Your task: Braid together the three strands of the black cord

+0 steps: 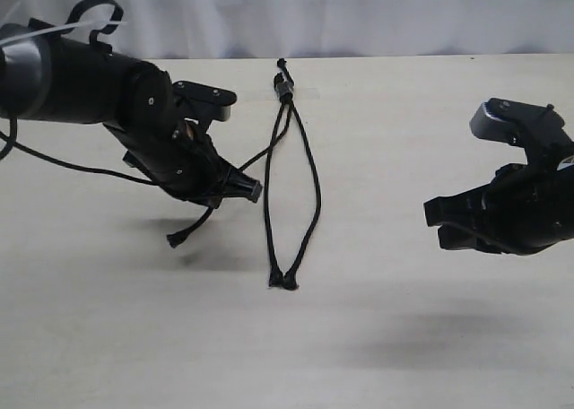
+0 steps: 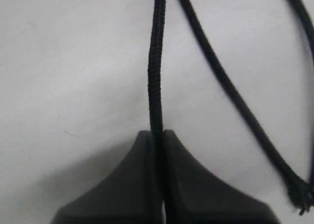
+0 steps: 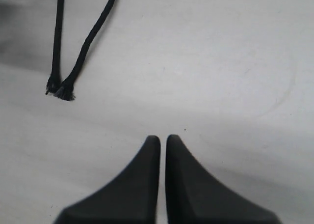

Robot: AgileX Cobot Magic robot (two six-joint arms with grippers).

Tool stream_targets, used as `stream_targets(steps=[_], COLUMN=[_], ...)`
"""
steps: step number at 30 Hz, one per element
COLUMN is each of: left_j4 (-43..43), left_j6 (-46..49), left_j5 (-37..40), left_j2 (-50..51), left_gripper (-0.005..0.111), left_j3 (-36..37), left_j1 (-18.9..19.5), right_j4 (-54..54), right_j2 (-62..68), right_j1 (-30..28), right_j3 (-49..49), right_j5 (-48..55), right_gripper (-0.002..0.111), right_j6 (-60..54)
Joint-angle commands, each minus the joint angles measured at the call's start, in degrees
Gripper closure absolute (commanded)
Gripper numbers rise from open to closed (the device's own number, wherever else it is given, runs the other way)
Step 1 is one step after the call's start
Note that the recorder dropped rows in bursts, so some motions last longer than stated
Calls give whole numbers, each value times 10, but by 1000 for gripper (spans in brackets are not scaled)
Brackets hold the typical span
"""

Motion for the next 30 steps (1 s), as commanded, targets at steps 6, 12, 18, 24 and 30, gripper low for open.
stream_targets(steps=[6, 12, 18, 24, 30], left_j4=[-7, -7, -23, -33, -34], left_j6=[-3, -3, -3, -3, -1], left_j5=[-44, -36, 14, 60, 51], left_j2=[-1, -1, -22, -76, -169], left_gripper=[107, 86, 66, 66, 66], left_j3=[62, 62, 59, 61, 141], left_j1=[4, 4, 14, 71, 146], right_j4=[0, 3, 7, 7, -7], right_j2=[1, 1, 1, 1, 71], right_j1=[1, 1, 1, 8, 148], right_j3=[-4, -4, -20, -79, -150], right_j5=[-1, 6, 16, 47, 37], right_gripper=[103, 103, 103, 103, 103], right_j6=[-7, -23, -37, -37, 2])
